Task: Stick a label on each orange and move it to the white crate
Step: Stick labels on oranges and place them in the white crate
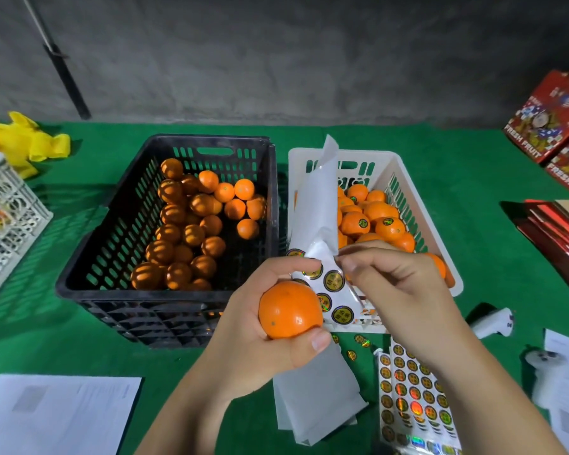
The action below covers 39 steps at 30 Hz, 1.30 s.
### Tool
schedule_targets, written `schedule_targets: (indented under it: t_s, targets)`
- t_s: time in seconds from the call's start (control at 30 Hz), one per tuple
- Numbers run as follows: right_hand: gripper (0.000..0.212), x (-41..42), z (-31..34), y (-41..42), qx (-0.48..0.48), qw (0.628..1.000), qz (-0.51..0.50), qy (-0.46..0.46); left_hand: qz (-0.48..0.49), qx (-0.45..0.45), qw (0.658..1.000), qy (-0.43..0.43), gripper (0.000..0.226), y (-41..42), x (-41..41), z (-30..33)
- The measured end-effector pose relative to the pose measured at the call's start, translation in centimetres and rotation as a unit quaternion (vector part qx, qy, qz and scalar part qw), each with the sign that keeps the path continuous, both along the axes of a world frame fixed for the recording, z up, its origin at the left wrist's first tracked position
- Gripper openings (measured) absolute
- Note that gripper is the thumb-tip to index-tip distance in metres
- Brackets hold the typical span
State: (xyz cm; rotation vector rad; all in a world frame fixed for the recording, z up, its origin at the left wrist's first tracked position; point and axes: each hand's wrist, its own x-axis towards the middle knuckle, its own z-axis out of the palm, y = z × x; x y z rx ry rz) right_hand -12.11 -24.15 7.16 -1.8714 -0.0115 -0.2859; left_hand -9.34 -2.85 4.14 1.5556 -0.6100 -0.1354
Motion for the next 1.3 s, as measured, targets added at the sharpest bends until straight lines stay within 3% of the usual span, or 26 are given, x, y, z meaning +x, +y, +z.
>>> schedule_targets:
  t_s: [0.07, 0.17, 0.23, 0.33, 0.43, 0.6, 0.73, 0.8, 0.9, 1.1, 1.3]
  targets:
    - [0.029, 0.0, 0.1, -0.3, 0.025, 0.999, -0.023, 0.01, -0.006, 0.001, 1.0, -0.002, 0.061, 0.1, 0.1, 0.0]
    - [0.012, -0.1, 0.4, -0.4, -0.005, 1.0, -0.005, -0.006, -0.005, 0.008, 1.0, -0.007, 0.062, 0.1, 0.1, -0.1]
    - [0.018, -0.2, 0.4, -0.2, -0.036, 0.999, 0.006, -0.008, -0.008, 0.013, 1.0, -0.008, 0.064, 0.1, 0.1, -0.3]
    - [0.011, 0.0, 0.0, -0.4, -0.011, 1.0, 0.002, -0.012, -0.01, 0.023, 1.0, -0.005, 0.066, 0.0, 0.0, -0.4]
    - [0.024, 0.1, -0.5, -0.7, 0.015, 1.0, -0.005, -0.004, -0.017, 0.014, 1.0, 0.004, 0.065, 0.0, -0.2, -0.6]
    - [0.022, -0.3, 0.0, -0.9, -0.068, 0.971, -0.182, -0.137, 0.025, 0.016, 0.999, 0.036, 0.07, -1.0, -0.2, -0.9]
    - [0.016, -1.2, 0.0, 0.9, -0.205, 0.942, -0.069, -0.258, 0.029, -0.057, 0.987, 0.151, 0.083, -2.3, 0.0, -1.2]
    - [0.018, -1.5, -1.4, 2.4, -0.244, 0.935, -0.018, -0.257, 0.012, -0.109, 0.971, 0.211, 0.098, -2.7, 0.0, -1.5]
    - [0.025, -1.7, -2.8, 2.8, -0.228, 0.951, 0.004, -0.21, 0.012, -0.138, 0.96, 0.242, 0.106, -2.6, 0.1, -2.0]
    - [0.061, -1.8, -3.3, 1.7, -0.37, 0.915, 0.104, -0.124, 0.023, -0.158, 0.949, 0.271, 0.1, -2.4, 0.2, -3.1]
    - [0.055, -0.8, -3.6, 2.0, -0.365, 0.905, 0.046, -0.213, 0.029, -0.201, 0.933, 0.297, 0.076, -2.2, 1.1, -3.4]
